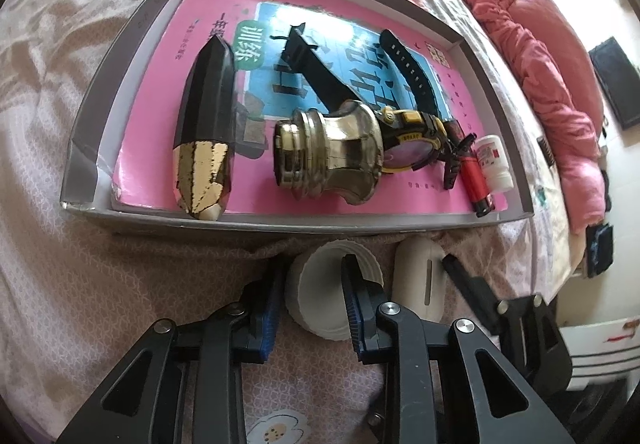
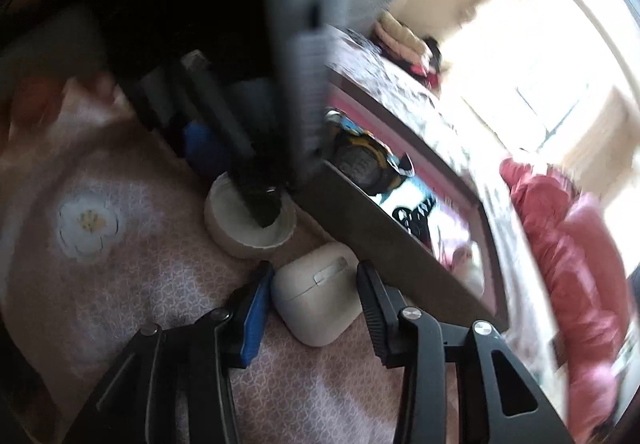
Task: Organize rigid objects
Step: 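Move the left gripper to the white round cap while the right approaches the white earbuds case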
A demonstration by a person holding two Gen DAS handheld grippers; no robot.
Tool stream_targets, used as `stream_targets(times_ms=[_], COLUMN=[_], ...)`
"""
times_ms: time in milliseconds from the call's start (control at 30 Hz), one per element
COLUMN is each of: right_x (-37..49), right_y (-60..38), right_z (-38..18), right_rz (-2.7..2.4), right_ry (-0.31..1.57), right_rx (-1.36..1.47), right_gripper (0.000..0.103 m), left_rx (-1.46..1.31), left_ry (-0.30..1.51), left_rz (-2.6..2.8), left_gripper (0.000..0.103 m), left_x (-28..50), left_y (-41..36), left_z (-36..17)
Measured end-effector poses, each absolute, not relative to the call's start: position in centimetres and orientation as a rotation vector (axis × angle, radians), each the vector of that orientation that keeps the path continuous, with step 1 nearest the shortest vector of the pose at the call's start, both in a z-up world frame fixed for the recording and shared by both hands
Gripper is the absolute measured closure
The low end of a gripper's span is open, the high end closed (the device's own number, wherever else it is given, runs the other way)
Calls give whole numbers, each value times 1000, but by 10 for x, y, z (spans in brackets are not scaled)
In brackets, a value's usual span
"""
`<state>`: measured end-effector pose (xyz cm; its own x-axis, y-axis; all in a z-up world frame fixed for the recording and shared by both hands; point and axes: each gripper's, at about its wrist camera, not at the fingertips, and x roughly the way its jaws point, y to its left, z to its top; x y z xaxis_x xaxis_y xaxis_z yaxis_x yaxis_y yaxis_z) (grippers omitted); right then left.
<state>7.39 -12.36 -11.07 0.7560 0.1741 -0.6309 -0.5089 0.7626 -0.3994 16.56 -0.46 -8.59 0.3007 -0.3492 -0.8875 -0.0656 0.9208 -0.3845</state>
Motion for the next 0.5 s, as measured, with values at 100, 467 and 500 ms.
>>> stream_targets(times_ms=[100, 467, 500], right_x=[92, 118, 117], right_y=[-146, -148, -147], right_z=[-104, -110, -111], right_rz=[450, 488, 489], right_ry=[720, 837, 838], right_rx=[-323, -206, -209], right_gripper=[38, 34, 34], left_rx=[-366, -365, -360], left_ry=[1243, 1241, 1241], left_rz=[-200, -200, -201], left_gripper=[74, 74, 74], left_x=[163, 154, 153], left_y=[-6, 3, 3], left_z=[-85, -86, -86])
